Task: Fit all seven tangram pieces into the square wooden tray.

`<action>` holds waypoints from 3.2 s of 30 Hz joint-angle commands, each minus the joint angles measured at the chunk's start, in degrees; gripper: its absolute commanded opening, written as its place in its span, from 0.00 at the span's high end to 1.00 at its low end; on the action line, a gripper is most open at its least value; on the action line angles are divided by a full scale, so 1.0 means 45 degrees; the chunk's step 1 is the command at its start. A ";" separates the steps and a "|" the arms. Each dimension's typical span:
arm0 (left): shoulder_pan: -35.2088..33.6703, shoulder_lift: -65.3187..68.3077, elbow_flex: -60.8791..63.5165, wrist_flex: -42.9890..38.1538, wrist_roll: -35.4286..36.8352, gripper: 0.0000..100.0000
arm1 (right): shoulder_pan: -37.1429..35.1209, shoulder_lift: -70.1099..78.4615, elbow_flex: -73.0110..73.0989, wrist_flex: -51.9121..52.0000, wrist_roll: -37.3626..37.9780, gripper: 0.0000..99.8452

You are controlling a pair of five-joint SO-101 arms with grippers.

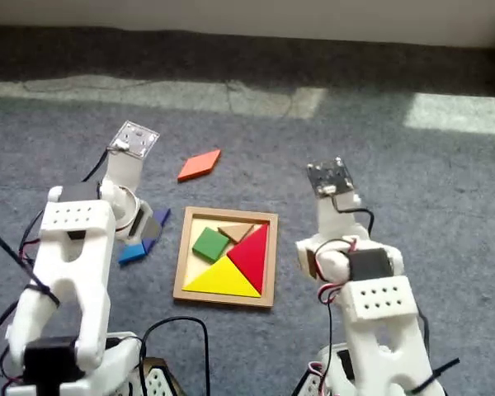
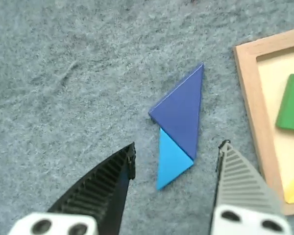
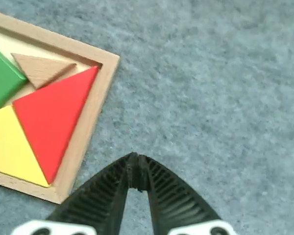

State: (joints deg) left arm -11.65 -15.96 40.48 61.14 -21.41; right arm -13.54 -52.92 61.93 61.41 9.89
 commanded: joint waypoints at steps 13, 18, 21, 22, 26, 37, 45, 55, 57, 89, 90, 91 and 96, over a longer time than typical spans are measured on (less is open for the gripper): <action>-0.0811 0.6125 -0.4073 0.1387 -0.1719 0.75 | 0.2198 -0.6066 0.4913 -0.0244 0.1407 0.99; -0.0830 0.6125 -0.4034 0.2051 -0.2188 0.75 | 0.2217 -0.6750 0.6418 -0.1280 0.1407 0.99; -0.0830 0.6203 -0.3976 0.2032 -0.2188 0.75 | 0.2217 -0.6867 0.6691 -0.1319 0.1407 0.99; -0.0830 0.6203 -0.3976 0.2032 -0.2188 0.75 | 0.2217 -0.6906 0.6711 -0.1319 0.1407 0.99; -0.0830 0.6222 -0.3956 0.2032 -0.2149 0.75 | 0.2217 -0.6906 0.6730 -0.1338 0.1407 0.99; -0.1006 0.6164 -0.3429 0.2032 -0.2149 0.81 | 0.2217 -0.6906 0.6750 -0.1338 0.1407 0.99; -0.0713 0.5910 -0.3487 0.2559 -0.2129 0.88 | 0.2217 -0.6906 0.6769 -0.1358 0.1407 0.99; 0.1123 0.0518 -0.1670 0.4376 -0.0938 0.89 | 0.2217 -0.6906 0.6789 -0.1358 0.1407 0.99; 0.1963 -0.0381 -0.1123 0.4317 -0.0098 0.89 | 0.2217 -0.6906 0.6789 -0.1358 0.1407 0.99; 0.5812 0.3624 -0.3761 0.3399 0.7189 0.70 | 0.2237 -0.6906 0.6808 -0.1358 0.1465 0.99; 0.5695 0.3624 -0.3878 0.3497 0.7189 0.70 | 0.2237 -0.6906 0.6808 -0.1358 0.1465 0.99; 0.5538 0.3624 -0.3937 0.3497 0.7170 0.70 | 0.2237 -0.6906 0.6808 -0.1358 0.1465 0.99; 0.4581 0.3761 -0.3897 0.2950 0.6076 0.78 | 0.2237 -0.6906 0.6808 -0.1358 0.1465 0.99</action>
State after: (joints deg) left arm 11.03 1.01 25.10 76.09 9.27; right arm -4.13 -83.34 92.88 56.31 15.69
